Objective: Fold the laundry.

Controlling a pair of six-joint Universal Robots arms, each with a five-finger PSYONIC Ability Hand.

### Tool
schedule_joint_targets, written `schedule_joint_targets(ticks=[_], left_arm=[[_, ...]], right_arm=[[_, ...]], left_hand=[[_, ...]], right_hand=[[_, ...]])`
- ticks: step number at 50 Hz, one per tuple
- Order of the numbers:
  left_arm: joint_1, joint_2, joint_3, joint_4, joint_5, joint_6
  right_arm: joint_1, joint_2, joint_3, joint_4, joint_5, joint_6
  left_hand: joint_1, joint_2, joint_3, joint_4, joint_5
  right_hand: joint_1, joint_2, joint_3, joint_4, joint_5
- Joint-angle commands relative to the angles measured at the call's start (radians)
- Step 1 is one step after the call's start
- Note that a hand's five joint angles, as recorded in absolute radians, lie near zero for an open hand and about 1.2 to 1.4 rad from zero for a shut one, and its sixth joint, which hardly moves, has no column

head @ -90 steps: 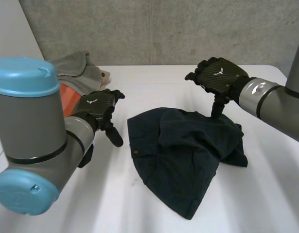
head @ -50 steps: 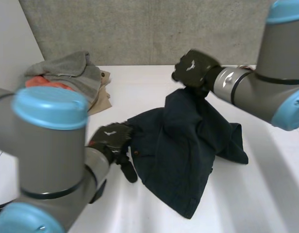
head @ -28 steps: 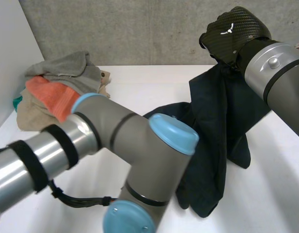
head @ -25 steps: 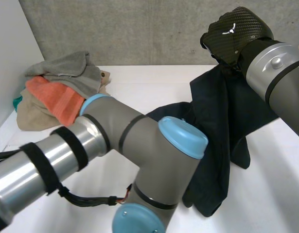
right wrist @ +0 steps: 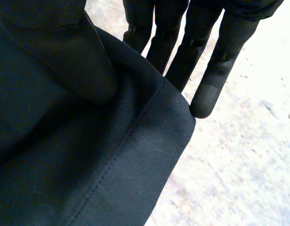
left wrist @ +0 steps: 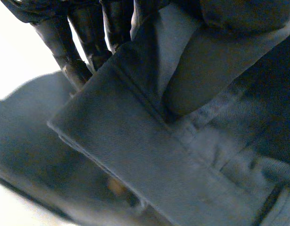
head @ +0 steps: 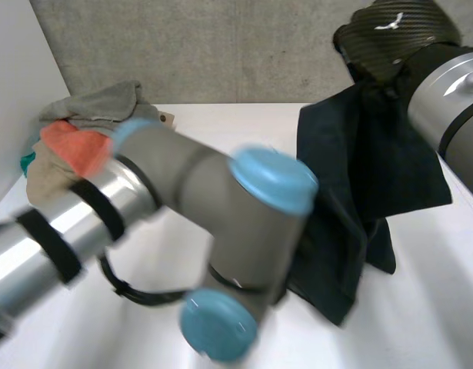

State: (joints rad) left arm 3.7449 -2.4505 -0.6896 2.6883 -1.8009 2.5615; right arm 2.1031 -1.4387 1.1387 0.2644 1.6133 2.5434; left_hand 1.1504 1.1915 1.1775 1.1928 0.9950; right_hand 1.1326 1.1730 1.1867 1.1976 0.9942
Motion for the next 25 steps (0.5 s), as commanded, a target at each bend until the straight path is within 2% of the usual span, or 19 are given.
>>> schedule_joint_targets(ticks=[1, 2, 6, 10, 12, 18, 25], left_arm=[[0.294, 0.272, -0.093, 0.039, -0.028, 0.178], [0.356, 0.330, -0.094, 0.050, -0.017, 0.253], [0.440, 0.422, -0.062, 0.084, 0.038, 0.409], [0.451, 0.456, -0.031, 0.081, 0.098, 0.509], [0.451, 0.446, -0.034, 0.071, 0.103, 0.536], [0.447, 0.306, -0.079, 0.047, 0.091, 0.623], [0.464, 0.095, -0.094, -0.018, 0.068, 0.645]], right_arm=[[-0.139, 0.006, 0.012, -0.004, -0.044, 0.046], [-0.159, 0.011, 0.016, -0.004, -0.065, 0.055], [-0.192, 0.014, 0.045, -0.005, -0.130, 0.090], [-0.201, 0.026, 0.104, -0.016, -0.180, 0.103], [-0.198, 0.034, 0.136, -0.024, -0.196, 0.101], [-0.192, 0.105, 0.285, -0.120, -0.225, 0.043], [-0.143, 0.242, 0.410, -0.241, -0.227, -0.087]], left_hand=[[0.246, 0.205, 0.219, 0.203, 0.227], [0.246, 0.205, 0.219, 0.203, 0.227], [0.246, 0.205, 0.219, 0.203, 0.227], [0.246, 0.205, 0.219, 0.203, 0.227], [0.246, 0.205, 0.219, 0.203, 0.227], [0.246, 0.205, 0.219, 0.203, 0.227], [0.246, 0.205, 0.219, 0.203, 0.227]], right_hand=[[0.264, 0.223, 0.210, 0.199, 0.228], [0.264, 0.223, 0.210, 0.199, 0.228], [0.264, 0.223, 0.210, 0.199, 0.228], [0.264, 0.223, 0.210, 0.199, 0.228], [0.264, 0.223, 0.210, 0.199, 0.228], [0.264, 0.223, 0.210, 0.199, 0.228], [0.264, 0.223, 0.210, 0.199, 0.228]])
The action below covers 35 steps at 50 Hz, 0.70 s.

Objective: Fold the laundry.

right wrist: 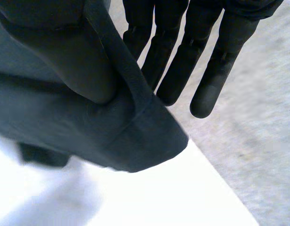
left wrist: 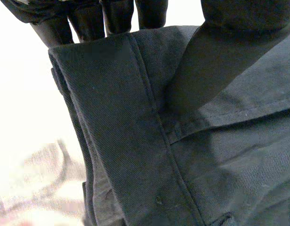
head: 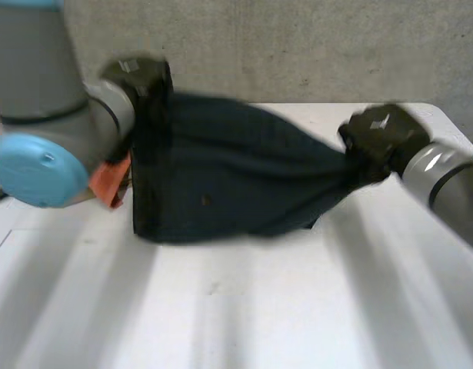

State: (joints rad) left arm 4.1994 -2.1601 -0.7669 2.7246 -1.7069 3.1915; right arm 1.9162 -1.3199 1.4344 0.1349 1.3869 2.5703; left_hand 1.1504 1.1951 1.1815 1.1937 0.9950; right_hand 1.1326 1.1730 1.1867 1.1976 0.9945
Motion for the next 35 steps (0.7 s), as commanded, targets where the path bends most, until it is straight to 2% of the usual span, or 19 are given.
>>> schedule_joint_targets(ticks=[1, 3, 4, 7, 11, 16, 23, 30, 35], left_arm=[[0.011, -0.213, -0.015, -0.054, -0.031, 0.016], [0.014, -0.239, -0.012, -0.054, -0.037, 0.016], [0.014, -0.259, -0.008, -0.058, -0.037, 0.018], [0.011, -0.262, -0.011, -0.063, -0.036, 0.019], [0.002, -0.212, -0.041, -0.075, -0.025, 0.031], [0.005, -0.057, -0.164, -0.057, -0.023, 0.089], [0.005, 0.162, -0.421, 0.047, -0.011, 0.192], [-0.024, 0.250, -0.583, 0.049, -0.010, 0.257], [-0.079, 0.272, -0.655, 0.047, -0.011, 0.263]], right_arm=[[0.053, 0.142, 0.123, -0.124, 0.001, -0.124], [0.072, 0.172, 0.132, -0.150, 0.006, -0.136], [0.087, 0.197, 0.133, -0.178, 0.017, -0.137], [0.106, 0.223, 0.132, -0.211, 0.046, -0.136], [0.130, 0.214, 0.133, -0.245, 0.112, -0.121], [0.142, 0.171, 0.138, -0.261, 0.152, -0.076], [0.150, 0.171, 0.139, -0.250, 0.159, -0.048], [0.145, 0.176, 0.133, -0.225, 0.161, -0.055], [0.145, 0.179, 0.132, -0.193, 0.162, -0.064]], left_hand=[[0.217, 0.172, 0.186, 0.174, 0.198], [0.059, 0.014, 0.028, 0.016, 0.040], [-0.131, -0.175, -0.162, -0.174, -0.150], [-0.270, -0.315, -0.301, -0.313, -0.289], [-0.686, -0.731, -0.718, -0.730, -0.706], [-0.963, -1.007, -0.994, -1.006, -0.982], [-0.925, -0.970, -0.957, -0.969, -0.945], [-0.808, -0.853, -0.839, -0.851, -0.827], [-0.790, -0.835, -0.821, -0.833, -0.809]], right_hand=[[0.264, 0.223, 0.210, 0.199, 0.227], [0.264, 0.223, 0.210, 0.199, 0.227], [0.264, 0.223, 0.210, 0.199, 0.227], [0.264, 0.223, 0.210, 0.199, 0.227], [0.264, 0.223, 0.210, 0.199, 0.227], [0.264, 0.223, 0.210, 0.199, 0.227], [0.264, 0.223, 0.210, 0.199, 0.227], [0.264, 0.223, 0.210, 0.199, 0.227], [0.264, 0.223, 0.210, 0.199, 0.227]])
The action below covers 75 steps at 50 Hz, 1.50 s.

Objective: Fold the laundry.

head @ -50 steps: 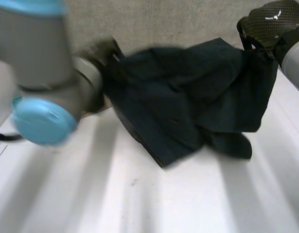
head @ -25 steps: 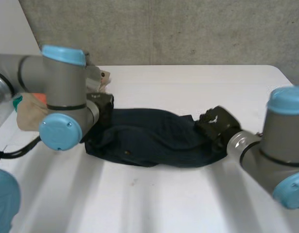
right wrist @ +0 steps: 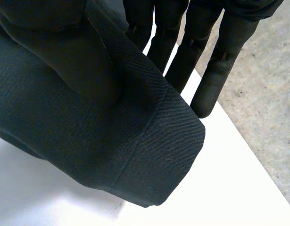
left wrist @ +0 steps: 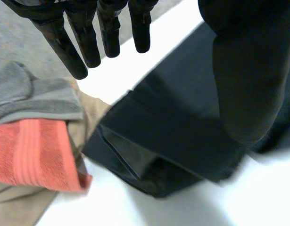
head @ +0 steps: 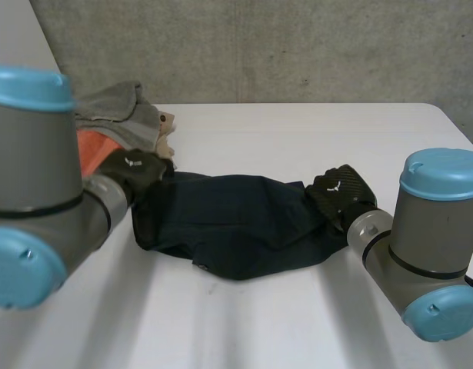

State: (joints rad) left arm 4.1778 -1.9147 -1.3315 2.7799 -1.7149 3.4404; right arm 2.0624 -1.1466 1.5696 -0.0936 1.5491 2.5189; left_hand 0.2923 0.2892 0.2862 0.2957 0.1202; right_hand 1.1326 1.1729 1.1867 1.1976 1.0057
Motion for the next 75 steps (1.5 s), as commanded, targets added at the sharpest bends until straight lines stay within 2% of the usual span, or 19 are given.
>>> schedule_joint_targets(ticks=[1, 7, 10, 11, 14, 18, 22, 23, 26, 32, 35, 41, 49, 53, 54, 58, 61, 63, 75], left_arm=[[-0.062, 0.026, -0.097, -0.003, -0.003, 0.017], [-0.071, -0.067, -0.074, 0.090, -0.014, 0.023], [-0.067, -0.151, -0.029, 0.118, -0.014, 0.034], [-0.067, -0.179, -0.003, 0.109, -0.015, 0.036], [-0.067, -0.185, 0.044, 0.080, -0.026, 0.029], [-0.045, -0.063, 0.136, 0.009, -0.025, -0.018], [0.002, 0.153, 0.270, -0.043, 0.027, -0.059], [0.028, 0.219, 0.331, -0.068, 0.067, -0.069], [0.071, 0.247, 0.414, -0.140, 0.141, -0.073], [0.145, 0.194, 0.590, -0.365, 0.232, -0.082], [0.154, 0.136, 0.638, -0.404, 0.253, -0.083], [0.139, -0.019, 0.687, -0.401, 0.241, -0.069], [0.104, -0.341, 0.934, -0.251, 0.167, -0.035], [0.107, -0.483, 1.170, -0.039, 0.141, -0.006], [0.108, -0.510, 1.255, 0.055, 0.143, -0.007], [0.117, -0.500, 1.382, 0.282, 0.152, -0.032], [0.120, -0.451, 1.352, 0.386, 0.143, -0.081], [0.122, -0.423, 1.306, 0.400, 0.143, -0.105], [0.169, -0.285, 0.757, 0.435, 0.170, -0.147]], right_arm=[[-0.001, 0.005, -0.003, 0.038, 0.000, -0.012], [0.004, 0.002, 0.001, 0.045, 0.002, -0.011], [0.004, -0.010, 0.004, 0.048, 0.003, -0.012], [0.001, -0.021, 0.006, 0.052, 0.008, -0.012], [-0.008, -0.050, -0.002, 0.069, 0.014, -0.012], [-0.028, -0.136, -0.037, 0.120, 0.023, -0.006], [-0.051, -0.255, -0.138, 0.190, 0.014, 0.001], [-0.059, -0.295, -0.193, 0.236, 0.009, 0.006], [-0.080, -0.338, -0.284, 0.331, 0.000, 0.015], [-0.139, -0.354, -0.505, 0.569, -0.076, 0.090], [-0.151, -0.314, -0.562, 0.600, -0.125, 0.122], [-0.150, -0.205, -0.580, 0.577, -0.132, 0.150], [-0.093, 0.039, -0.640, 0.355, -0.072, 0.178], [-0.065, 0.149, -0.753, 0.122, -0.009, 0.175], [-0.061, 0.177, -0.810, 0.012, 0.026, 0.173], [-0.061, 0.191, -0.902, -0.234, 0.123, 0.175], [-0.062, 0.168, -0.913, -0.348, 0.164, 0.182], [-0.064, 0.156, -0.904, -0.357, 0.163, 0.187], [-0.056, 0.053, -0.608, -0.192, 0.042, 0.205]], left_hand=[[0.062, 0.065, 0.068, 0.059, 0.060], [0.117, 0.120, 0.123, 0.114, 0.115], [0.676, 0.680, 0.683, 0.673, 0.674], [1.100, 1.103, 1.106, 1.096, 1.097], [1.104, 1.107, 1.110, 1.101, 1.102], [1.104, 1.107, 1.110, 1.101, 1.102], [1.104, 1.107, 1.110, 1.101, 1.102], [1.104, 1.107, 1.110, 1.101, 1.102], [1.104, 1.107, 1.110, 1.101, 1.102], [1.104, 1.107, 1.110, 1.101, 1.102], [1.104, 1.107, 1.110, 1.101, 1.102], [1.104, 1.107, 1.110, 1.101, 1.102], [1.104, 1.107, 1.110, 1.101, 1.102], [1.104, 1.107, 1.110, 1.101, 1.102], [1.104, 1.107, 1.110, 1.101, 1.102], [1.104, 1.107, 1.110, 1.101, 1.102], [1.104, 1.107, 1.110, 1.101, 1.102], [1.104, 1.107, 1.110, 1.101, 1.102], [1.104, 1.107, 1.110, 1.101, 1.102]], right_hand=[[0.264, 0.223, 0.210, 0.199, 0.216], [0.264, 0.223, 0.210, 0.199, 0.216], [0.264, 0.223, 0.210, 0.199, 0.216], [0.264, 0.223, 0.210, 0.199, 0.216], [0.264, 0.223, 0.210, 0.199, 0.216], [0.264, 0.223, 0.210, 0.199, 0.216], [0.264, 0.223, 0.210, 0.199, 0.216], [0.264, 0.223, 0.210, 0.199, 0.216], [0.264, 0.223, 0.210, 0.199, 0.216], [0.264, 0.223, 0.210, 0.199, 0.216], [0.264, 0.223, 0.210, 0.199, 0.216], [0.264, 0.223, 0.210, 0.199, 0.216], [0.264, 0.223, 0.210, 0.199, 0.216], [0.264, 0.223, 0.210, 0.199, 0.216], [0.264, 0.223, 0.210, 0.199, 0.216], [0.264, 0.223, 0.210, 0.199, 0.216], [0.264, 0.223, 0.210, 0.199, 0.216], [0.264, 0.223, 0.210, 0.199, 0.216], [0.264, 0.223, 0.210, 0.199, 0.216]])
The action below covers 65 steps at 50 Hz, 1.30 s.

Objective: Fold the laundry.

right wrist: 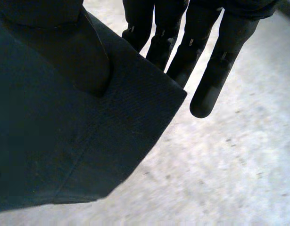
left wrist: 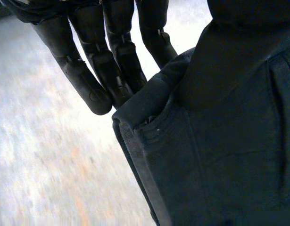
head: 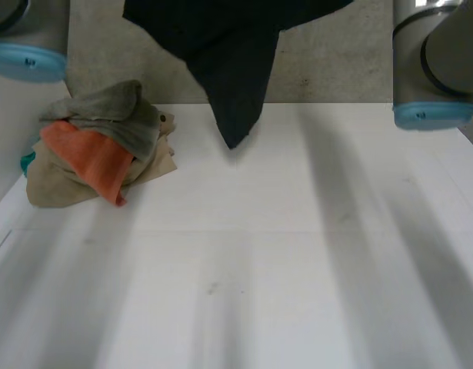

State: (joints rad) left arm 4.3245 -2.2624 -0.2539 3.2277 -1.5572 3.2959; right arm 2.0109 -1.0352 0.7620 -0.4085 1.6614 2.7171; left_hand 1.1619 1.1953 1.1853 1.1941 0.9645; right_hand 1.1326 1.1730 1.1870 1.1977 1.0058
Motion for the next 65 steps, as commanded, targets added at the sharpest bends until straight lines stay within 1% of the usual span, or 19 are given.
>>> schedule_joint_targets(ticks=[1, 4, 10, 11, 13, 16, 19, 20, 28, 34, 37, 42, 45, 51, 53, 59, 62, 63, 65], left_arm=[[0.024, 0.079, -0.423, -0.023, 0.017, -0.001], [0.024, 0.099, -0.579, -0.032, 0.031, 0.011], [0.018, 0.110, -0.912, -0.037, 0.092, 0.132], [0.017, 0.109, -0.941, -0.037, 0.094, 0.154], [0.021, 0.109, -1.017, -0.042, 0.082, 0.232], [0.041, 0.125, -1.059, -0.052, 0.052, 0.275], [0.058, 0.156, -1.078, -0.058, 0.040, 0.286], [0.070, 0.181, -1.088, -0.062, 0.039, 0.284], [0.130, 0.354, -1.091, -0.017, 0.091, 0.283], [0.149, 0.429, -0.874, 0.188, 0.127, 0.235], [0.129, 0.367, -0.701, 0.216, 0.123, 0.182], [0.018, 0.224, -0.464, 0.110, 0.138, 0.053], [-0.090, 0.137, -0.404, 0.026, 0.207, -0.027], [-0.253, 0.008, -0.416, -0.032, 0.325, -0.064], [-0.298, -0.040, -0.471, -0.072, 0.348, -0.052], [-0.341, -0.077, -0.628, -0.108, 0.351, 0.040], [-0.341, -0.051, -0.699, -0.103, 0.347, 0.105], [-0.341, -0.025, -0.728, -0.100, 0.342, 0.126], [-0.336, 0.004, -0.752, -0.100, 0.333, 0.136]], right_arm=[[-0.007, -0.072, 0.270, 0.154, -0.095, 0.009], [-0.009, -0.086, 0.373, 0.194, -0.140, 0.012], [-0.004, -0.063, 0.644, 0.296, -0.230, -0.008], [-0.003, -0.052, 0.671, 0.304, -0.233, -0.013], [-0.003, -0.023, 0.759, 0.341, -0.229, -0.055], [-0.003, -0.028, 0.810, 0.364, -0.213, -0.095], [-0.006, -0.060, 0.835, 0.372, -0.200, -0.102], [-0.011, -0.092, 0.846, 0.375, -0.189, -0.096], [-0.066, -0.275, 0.872, 0.373, -0.192, -0.013], [-0.078, -0.325, 0.864, 0.369, -0.226, 0.050], [-0.075, -0.322, 0.855, 0.370, -0.226, 0.052], [-0.078, -0.309, 0.859, 0.369, -0.221, 0.053], [-0.093, -0.296, 0.866, 0.369, -0.213, 0.053], [-0.115, -0.279, 0.859, 0.366, -0.207, 0.047], [-0.129, -0.281, 0.861, 0.366, -0.207, 0.041], [-0.164, -0.282, 0.869, 0.366, -0.222, 0.020], [-0.175, -0.275, 0.869, 0.364, -0.255, 0.006], [-0.176, -0.266, 0.869, 0.366, -0.278, -0.005], [-0.176, -0.258, 0.869, 0.370, -0.307, -0.020]], left_hand=[[0.234, 0.201, 0.211, 0.202, 0.257], [0.234, 0.201, 0.211, 0.202, 0.257], [0.234, 0.201, 0.211, 0.202, 0.257], [0.234, 0.201, 0.211, 0.202, 0.257], [0.234, 0.201, 0.211, 0.202, 0.257], [0.234, 0.201, 0.211, 0.202, 0.257], [0.234, 0.201, 0.211, 0.202, 0.257], [0.234, 0.201, 0.211, 0.202, 0.257], [0.234, 0.201, 0.211, 0.202, 0.257], [0.234, 0.201, 0.211, 0.202, 0.257], [0.234, 0.201, 0.211, 0.202, 0.257], [0.234, 0.201, 0.211, 0.202, 0.257], [0.234, 0.201, 0.211, 0.202, 0.257], [0.234, 0.201, 0.211, 0.202, 0.257], [0.079, 0.046, 0.056, 0.047, 0.102], [-0.059, -0.092, -0.082, -0.091, -0.036], [-0.308, -0.341, -0.331, -0.340, -0.285], [-0.524, -0.557, -0.547, -0.556, -0.501], [-0.771, -0.804, -0.794, -0.803, -0.748]], right_hand=[[0.264, 0.223, 0.209, 0.199, 0.216], [0.264, 0.223, 0.209, 0.199, 0.216], [0.264, 0.223, 0.209, 0.199, 0.216], [0.170, 0.130, 0.116, 0.105, 0.123], [-0.208, -0.248, -0.262, -0.273, -0.255], [-0.539, -0.580, -0.594, -0.605, -0.587], [-0.761, -0.801, -0.815, -0.826, -0.808], [-0.953, -0.994, -1.008, -1.018, -1.001], [-0.958, -0.998, -1.013, -1.023, -1.006], [-0.958, -0.998, -1.013, -1.023, -1.006], [-0.958, -0.998, -1.013, -1.023, -1.006], [-0.958, -0.998, -1.013, -1.023, -1.006], [-0.958, -0.998, -1.013, -1.023, -1.006], [-0.958, -0.998, -1.013, -1.023, -1.006], [-0.958, -0.998, -1.013, -1.023, -1.006], [-0.958, -0.998, -1.013, -1.023, -1.006], [-0.958, -0.998, -1.013, -1.023, -1.006], [-0.958, -0.998, -1.013, -1.023, -1.006], [-0.958, -0.998, -1.013, -1.023, -1.006]])
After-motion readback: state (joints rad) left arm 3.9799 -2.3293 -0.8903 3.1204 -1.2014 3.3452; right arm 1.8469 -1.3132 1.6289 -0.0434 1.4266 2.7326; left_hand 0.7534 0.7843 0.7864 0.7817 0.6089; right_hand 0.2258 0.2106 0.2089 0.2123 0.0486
